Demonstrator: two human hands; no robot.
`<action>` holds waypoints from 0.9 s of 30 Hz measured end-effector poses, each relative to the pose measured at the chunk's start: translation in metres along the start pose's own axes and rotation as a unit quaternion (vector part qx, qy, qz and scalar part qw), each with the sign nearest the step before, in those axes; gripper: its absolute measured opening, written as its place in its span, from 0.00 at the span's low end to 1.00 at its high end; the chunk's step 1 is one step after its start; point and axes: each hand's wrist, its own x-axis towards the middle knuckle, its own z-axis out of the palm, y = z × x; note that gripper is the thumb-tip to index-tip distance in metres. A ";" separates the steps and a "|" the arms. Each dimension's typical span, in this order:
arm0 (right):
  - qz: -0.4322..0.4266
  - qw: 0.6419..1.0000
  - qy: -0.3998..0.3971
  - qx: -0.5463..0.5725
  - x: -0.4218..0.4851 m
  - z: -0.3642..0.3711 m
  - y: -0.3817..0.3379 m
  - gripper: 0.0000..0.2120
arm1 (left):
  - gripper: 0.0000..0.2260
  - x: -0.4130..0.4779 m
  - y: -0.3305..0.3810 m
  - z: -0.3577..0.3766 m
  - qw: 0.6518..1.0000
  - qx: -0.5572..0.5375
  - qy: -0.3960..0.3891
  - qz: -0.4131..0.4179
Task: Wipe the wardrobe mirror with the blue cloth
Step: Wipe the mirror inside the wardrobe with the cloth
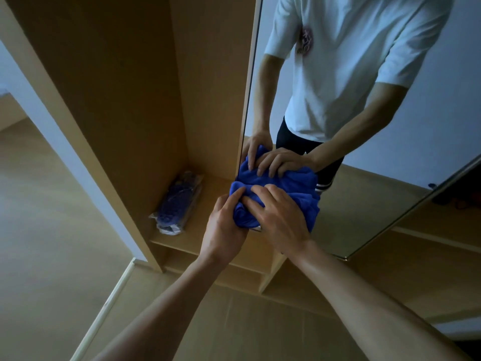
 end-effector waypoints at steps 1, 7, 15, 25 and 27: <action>0.000 1.000 0.008 0.000 0.006 -0.008 0.002 0.13 | 0.33 0.003 0.006 -0.004 1.000 -0.001 0.005 0.004; -0.016 0.999 0.033 -0.026 0.041 -0.058 0.014 0.15 | 0.33 0.018 0.049 -0.032 0.999 -0.006 0.033 0.043; -0.020 0.996 0.055 -0.062 0.092 -0.135 0.032 0.17 | 0.32 0.036 0.122 -0.076 0.992 -0.017 0.073 0.102; -0.025 0.990 0.091 -0.101 0.148 -0.214 0.051 0.19 | 0.31 0.057 0.203 -0.126 0.980 -0.010 0.105 0.169; -0.028 0.987 0.106 -0.113 0.158 -0.225 0.056 0.19 | 0.31 0.062 0.215 -0.134 0.977 -0.013 0.112 0.179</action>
